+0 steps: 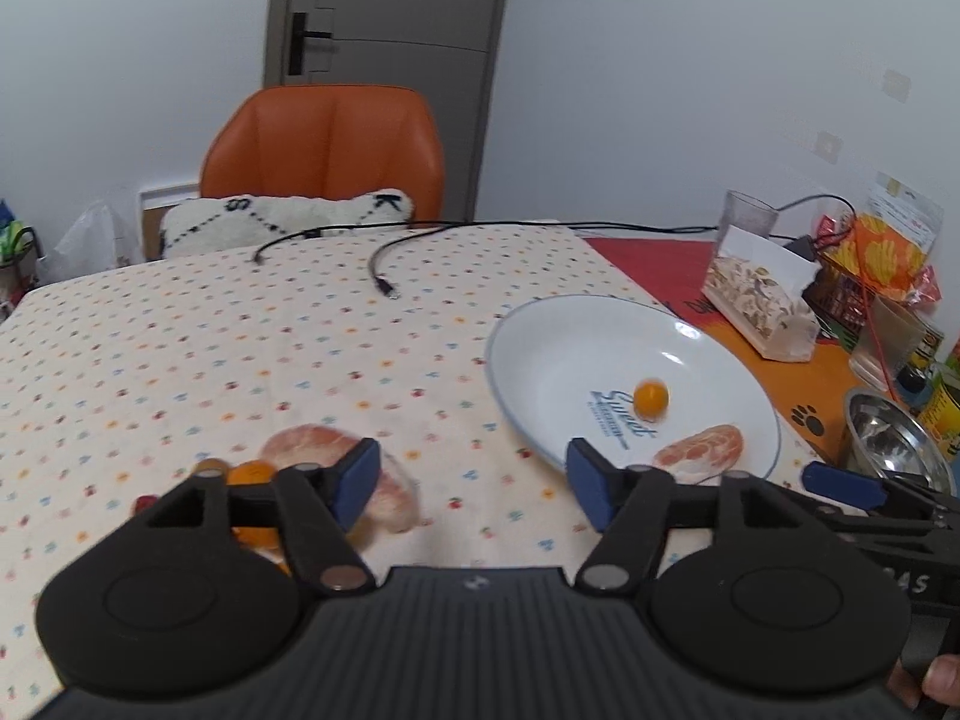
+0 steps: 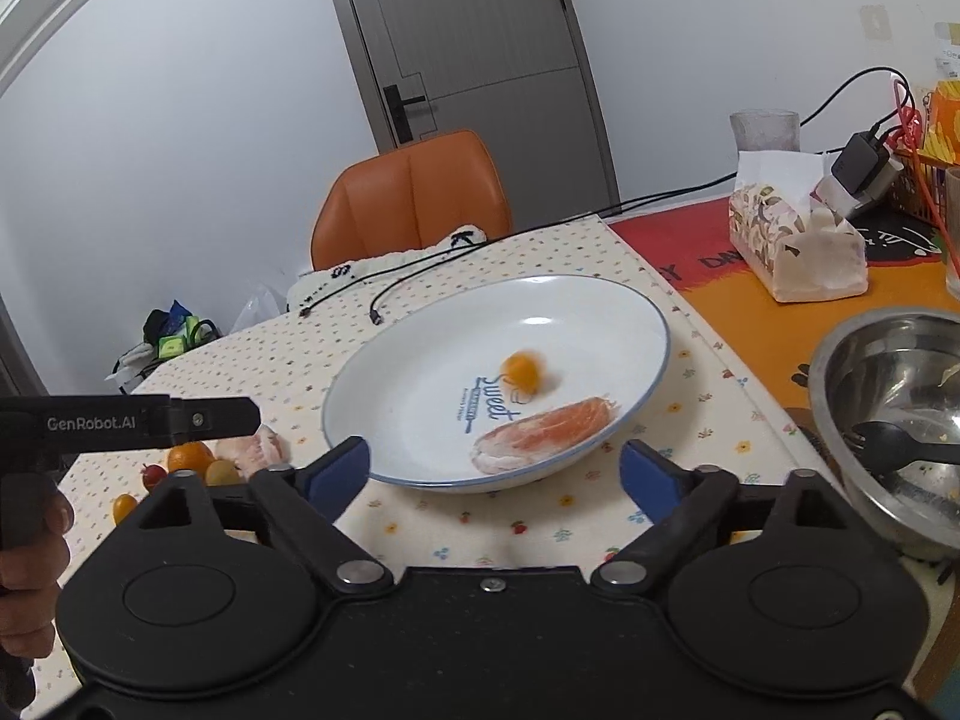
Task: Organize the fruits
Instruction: 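Open the left tool to drop the small mandarin onto the plate, then move both open tools back to the fruit cluster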
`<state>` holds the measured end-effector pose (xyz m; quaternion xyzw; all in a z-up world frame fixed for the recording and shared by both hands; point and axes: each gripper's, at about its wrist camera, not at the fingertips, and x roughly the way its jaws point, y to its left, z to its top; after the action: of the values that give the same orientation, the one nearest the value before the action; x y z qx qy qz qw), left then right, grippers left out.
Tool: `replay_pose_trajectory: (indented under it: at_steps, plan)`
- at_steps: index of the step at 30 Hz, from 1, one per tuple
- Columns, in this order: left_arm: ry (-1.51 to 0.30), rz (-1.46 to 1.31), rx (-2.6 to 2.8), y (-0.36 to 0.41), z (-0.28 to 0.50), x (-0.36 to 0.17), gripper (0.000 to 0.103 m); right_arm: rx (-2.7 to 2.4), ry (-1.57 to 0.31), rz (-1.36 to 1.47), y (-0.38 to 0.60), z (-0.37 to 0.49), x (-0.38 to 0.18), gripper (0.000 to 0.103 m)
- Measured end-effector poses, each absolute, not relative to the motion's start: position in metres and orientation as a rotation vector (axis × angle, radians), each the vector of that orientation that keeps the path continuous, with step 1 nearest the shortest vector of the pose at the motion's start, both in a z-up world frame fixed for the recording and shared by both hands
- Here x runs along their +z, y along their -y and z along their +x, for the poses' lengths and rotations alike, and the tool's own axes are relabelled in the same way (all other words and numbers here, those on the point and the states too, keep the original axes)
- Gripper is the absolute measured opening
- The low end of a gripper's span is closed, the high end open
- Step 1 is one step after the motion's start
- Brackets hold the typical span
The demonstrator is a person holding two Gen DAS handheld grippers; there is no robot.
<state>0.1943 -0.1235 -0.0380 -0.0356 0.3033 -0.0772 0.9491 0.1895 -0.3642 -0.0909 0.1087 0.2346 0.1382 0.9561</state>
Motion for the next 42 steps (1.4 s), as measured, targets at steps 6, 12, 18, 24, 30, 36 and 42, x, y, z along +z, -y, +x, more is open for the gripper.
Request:
replay_pose_trajectory:
  at_steps: [6, 12, 18, 24, 30, 36, 42]
  plan:
    - [-0.593, -0.068, -0.099, 0.106, 0.18, -0.036, 0.084, 0.301, -0.473, 0.241, 0.358, 0.184, -0.086, 0.103]
    - [-0.594, -0.091, -0.064, 0.088, 0.165, -0.037, 0.085, 0.322, -0.479, 0.239, 0.347, 0.178, -0.083, 0.103]
    - [-0.589, -0.108, -0.033, 0.069, 0.149, -0.036, 0.085, 0.348, -0.476, 0.219, 0.335, 0.169, -0.079, 0.103]
    - [-0.586, -0.115, -0.005, 0.054, 0.136, -0.034, 0.085, 0.354, -0.484, 0.206, 0.322, 0.165, -0.076, 0.103]
    - [-0.58, -0.125, 0.011, 0.04, 0.126, -0.034, 0.085, 0.372, -0.493, 0.198, 0.312, 0.16, -0.072, 0.103]
    - [-0.591, -0.144, 0.003, 0.026, 0.117, -0.037, 0.085, 0.413, -0.515, 0.204, 0.302, 0.158, -0.072, 0.103]
    - [-0.592, -0.156, 0.011, 0.014, 0.11, -0.04, 0.085, 0.446, -0.549, 0.189, 0.286, 0.157, -0.075, 0.103]
